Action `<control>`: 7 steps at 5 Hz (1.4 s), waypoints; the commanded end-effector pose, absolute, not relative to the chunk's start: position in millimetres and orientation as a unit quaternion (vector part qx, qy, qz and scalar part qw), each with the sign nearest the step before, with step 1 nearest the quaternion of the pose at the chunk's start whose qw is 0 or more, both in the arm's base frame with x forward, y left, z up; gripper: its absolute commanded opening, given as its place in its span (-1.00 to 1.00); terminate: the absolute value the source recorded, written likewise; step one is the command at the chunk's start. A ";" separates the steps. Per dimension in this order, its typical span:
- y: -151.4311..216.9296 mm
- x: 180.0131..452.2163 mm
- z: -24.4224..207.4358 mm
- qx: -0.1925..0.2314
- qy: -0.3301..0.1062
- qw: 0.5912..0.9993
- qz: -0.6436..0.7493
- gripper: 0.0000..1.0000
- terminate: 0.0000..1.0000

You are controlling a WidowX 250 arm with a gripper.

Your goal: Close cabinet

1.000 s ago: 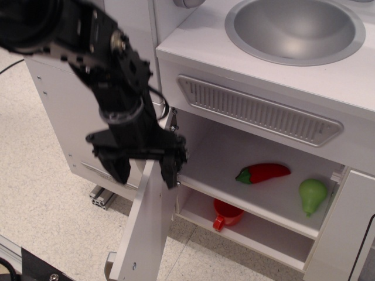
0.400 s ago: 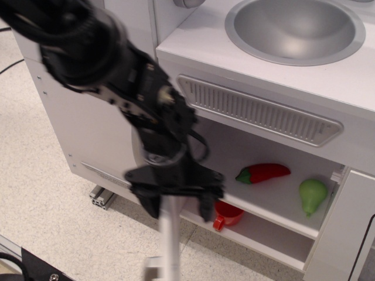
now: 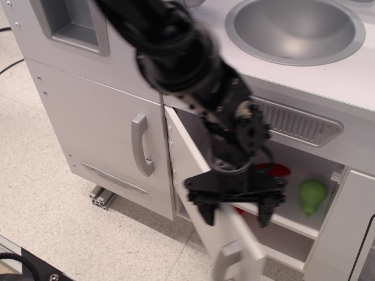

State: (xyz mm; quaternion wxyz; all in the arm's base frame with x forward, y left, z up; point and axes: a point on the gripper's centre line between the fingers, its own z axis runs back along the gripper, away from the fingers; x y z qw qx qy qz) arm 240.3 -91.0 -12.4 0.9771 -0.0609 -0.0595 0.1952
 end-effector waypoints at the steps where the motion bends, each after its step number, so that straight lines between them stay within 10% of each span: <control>1: -117.2 274.9 32.2 -0.114 -0.092 0.969 0.201 1.00 -1.00; 3: -93.2 235.7 47.1 -0.094 -0.089 0.982 0.141 1.00 -1.00; 7: -60.0 237.0 -29.1 -0.013 -0.120 0.987 0.109 1.00 -1.00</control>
